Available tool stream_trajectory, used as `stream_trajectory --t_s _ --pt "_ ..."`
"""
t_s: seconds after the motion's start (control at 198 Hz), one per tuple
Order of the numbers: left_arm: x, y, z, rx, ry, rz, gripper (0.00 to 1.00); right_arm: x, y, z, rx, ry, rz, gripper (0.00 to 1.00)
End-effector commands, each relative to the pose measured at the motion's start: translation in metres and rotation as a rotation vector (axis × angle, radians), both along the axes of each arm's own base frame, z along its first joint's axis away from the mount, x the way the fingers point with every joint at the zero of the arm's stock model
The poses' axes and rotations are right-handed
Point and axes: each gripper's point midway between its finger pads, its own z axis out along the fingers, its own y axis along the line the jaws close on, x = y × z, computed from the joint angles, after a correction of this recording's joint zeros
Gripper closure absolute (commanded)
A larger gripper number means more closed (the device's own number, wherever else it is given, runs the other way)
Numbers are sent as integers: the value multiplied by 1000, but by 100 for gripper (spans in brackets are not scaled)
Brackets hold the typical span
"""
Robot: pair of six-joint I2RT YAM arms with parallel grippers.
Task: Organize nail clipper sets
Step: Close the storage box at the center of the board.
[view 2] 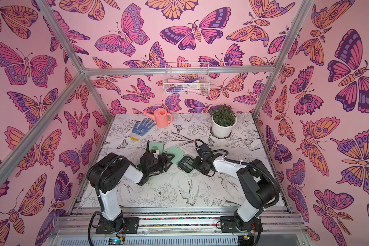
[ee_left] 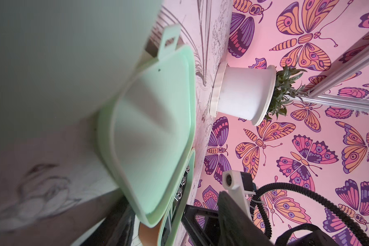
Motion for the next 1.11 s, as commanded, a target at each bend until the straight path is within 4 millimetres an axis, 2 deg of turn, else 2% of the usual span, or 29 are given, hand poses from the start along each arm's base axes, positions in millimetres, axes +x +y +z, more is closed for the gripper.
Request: stream_trajectory --t_s 0.0,0.212,0.556,0.819,1.107 --pt "-20 19 -59 108 166 49 37 4 6 -4 4 6 -17 60" --pt "-13 17 -57 110 130 42 37 3 -2 -16 -48 33 -32 65" --pt "5 9 -27 181 -7 -9 37 1 -7 -26 -97 64 -22 68" --pt "11 4 -15 177 -84 -32 37 -2 -10 -32 -112 82 -19 68" --pt "22 -16 2 115 -251 -65 37 -5 -12 -40 -128 108 -19 69"
